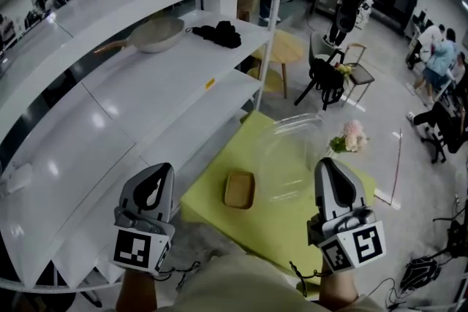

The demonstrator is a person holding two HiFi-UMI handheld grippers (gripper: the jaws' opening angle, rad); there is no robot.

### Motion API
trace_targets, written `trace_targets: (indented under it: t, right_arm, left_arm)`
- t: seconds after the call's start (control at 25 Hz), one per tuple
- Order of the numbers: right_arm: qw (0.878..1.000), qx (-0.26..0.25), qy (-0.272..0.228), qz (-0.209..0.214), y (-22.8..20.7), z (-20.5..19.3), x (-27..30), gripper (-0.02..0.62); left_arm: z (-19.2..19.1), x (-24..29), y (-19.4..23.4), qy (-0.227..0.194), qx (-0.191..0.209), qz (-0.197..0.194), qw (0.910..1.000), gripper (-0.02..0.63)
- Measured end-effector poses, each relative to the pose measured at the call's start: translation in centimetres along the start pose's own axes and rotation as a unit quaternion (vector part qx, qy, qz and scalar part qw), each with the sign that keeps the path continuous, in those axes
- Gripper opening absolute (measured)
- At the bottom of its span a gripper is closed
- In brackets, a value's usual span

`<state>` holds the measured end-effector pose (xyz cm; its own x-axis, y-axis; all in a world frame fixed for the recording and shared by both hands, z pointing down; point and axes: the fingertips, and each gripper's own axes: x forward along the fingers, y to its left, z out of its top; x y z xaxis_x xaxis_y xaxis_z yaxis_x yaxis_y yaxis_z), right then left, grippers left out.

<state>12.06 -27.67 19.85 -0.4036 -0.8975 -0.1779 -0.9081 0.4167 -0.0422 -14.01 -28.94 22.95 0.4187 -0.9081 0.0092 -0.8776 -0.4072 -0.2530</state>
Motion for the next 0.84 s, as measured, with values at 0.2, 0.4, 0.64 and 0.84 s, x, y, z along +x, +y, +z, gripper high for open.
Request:
trace_targets:
  t: [0.2,0.4,0.64,0.84]
  right_arm:
    - [1.000,-0.012,0.026,0.007,-0.4,-1.6,-0.4,0.024]
    - [0.999,-0.021,0.036,0.001,-0.7,-1.9,-0.6,0.023]
    - [0.999,-0.016,0.042,0.003,-1.0,-2.6,-0.6,0.025]
    - [0.999,-0.003,0.038,0.005,-0.9,-2.8,-0.4,0.023]
  left_arm:
    - [-0.1,0.2,-1.0,0.003,0.002,-0.007,1.0000,0.005]
    - [-0.1,0.1,-1.3,0.011,0.004,-0.005,0.9999,0.005]
    - [-0.5,0.2,-1.3,0.018,0.003,-0.001,0.9998,0.005]
    - [-0.8,0.6,-1.9,0.022,-0.001,-0.006,0.9997,0.005]
